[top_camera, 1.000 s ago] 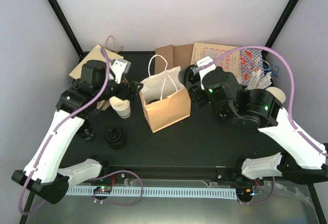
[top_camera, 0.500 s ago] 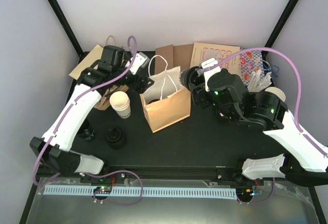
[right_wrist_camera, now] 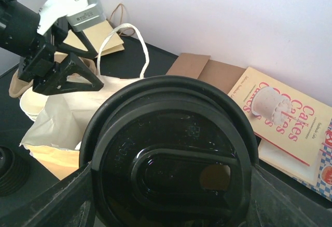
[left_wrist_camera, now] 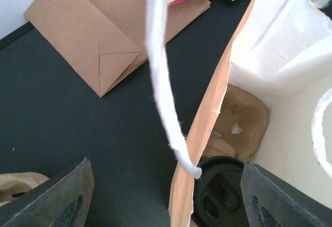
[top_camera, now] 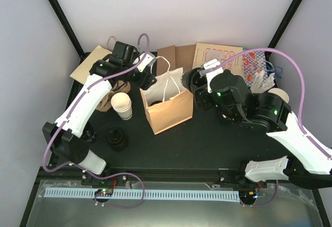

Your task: Pack the takeout coffee

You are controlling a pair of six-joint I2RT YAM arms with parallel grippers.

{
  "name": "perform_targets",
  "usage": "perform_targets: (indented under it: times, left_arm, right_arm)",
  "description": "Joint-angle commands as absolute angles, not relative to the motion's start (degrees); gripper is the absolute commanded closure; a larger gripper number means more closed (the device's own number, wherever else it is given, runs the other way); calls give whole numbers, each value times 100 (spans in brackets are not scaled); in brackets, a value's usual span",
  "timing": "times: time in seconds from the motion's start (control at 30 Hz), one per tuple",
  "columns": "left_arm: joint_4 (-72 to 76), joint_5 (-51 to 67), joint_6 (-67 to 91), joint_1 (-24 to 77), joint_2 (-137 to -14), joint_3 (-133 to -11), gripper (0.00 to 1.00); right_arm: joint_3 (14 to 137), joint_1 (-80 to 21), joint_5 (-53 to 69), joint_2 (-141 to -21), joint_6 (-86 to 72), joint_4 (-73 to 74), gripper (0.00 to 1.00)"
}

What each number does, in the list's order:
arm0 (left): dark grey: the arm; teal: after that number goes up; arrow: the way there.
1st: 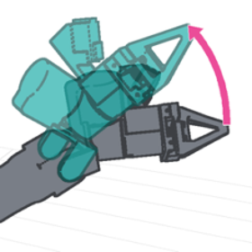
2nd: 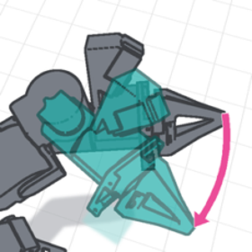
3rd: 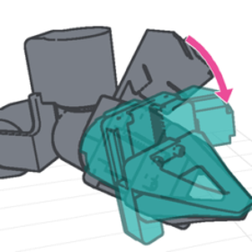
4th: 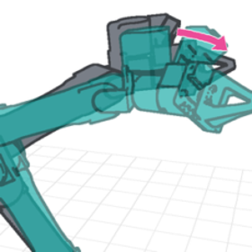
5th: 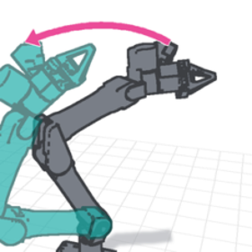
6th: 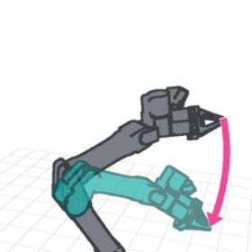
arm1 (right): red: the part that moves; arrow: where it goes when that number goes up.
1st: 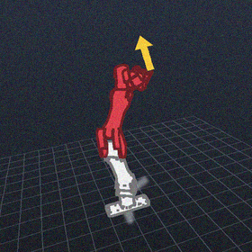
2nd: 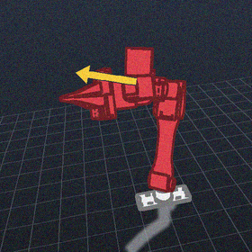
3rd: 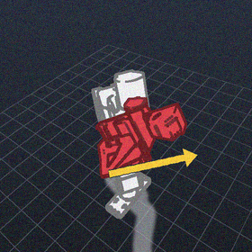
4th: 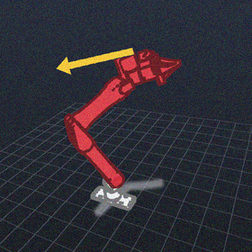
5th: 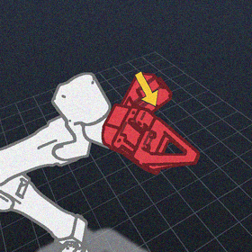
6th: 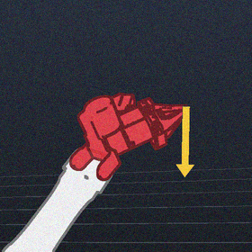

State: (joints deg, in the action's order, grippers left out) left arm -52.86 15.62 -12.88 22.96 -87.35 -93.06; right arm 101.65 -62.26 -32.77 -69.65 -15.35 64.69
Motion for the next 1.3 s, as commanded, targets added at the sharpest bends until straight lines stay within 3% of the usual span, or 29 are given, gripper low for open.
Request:
perform_targets:
  times: [0.0,0.17,0.37,0.47,0.8,1.0,1.27]
  left_arm:
    - [-5366,1715,-1389,2320,-8920,-9502,24]
    - [-5411,1835,-1389,2344,-9066,-9499,39]
    - [-5427,1607,-1458,2566,-9062,-9543,86]
    - [-5378,1158,-1508,2778,-8934,-9549,97]
    - [-4860,-387,-1794,3686,-8047,-8992,98]
    - [-4197,-729,-1968,4136,-7428,-8242,98]
    - [-4002,-883,-1834,4423,-7022,-7692,99]
  right_arm:
    - [10266,-6200,-3306,-6929,-1556,6434,28]
    - [10362,-6200,-3295,-6972,-1543,6441,28]
    - [10392,-6193,-3312,-6987,-1509,6411,28]
    - [10399,-6205,-3319,-6994,-1499,6400,28]
    - [10202,-6201,-3060,-6962,-1428,6431,28]
    - [9541,-6202,-2312,-6611,-1351,6135,28]
    - [8571,-6202,-2227,-6014,-1535,5591,29]
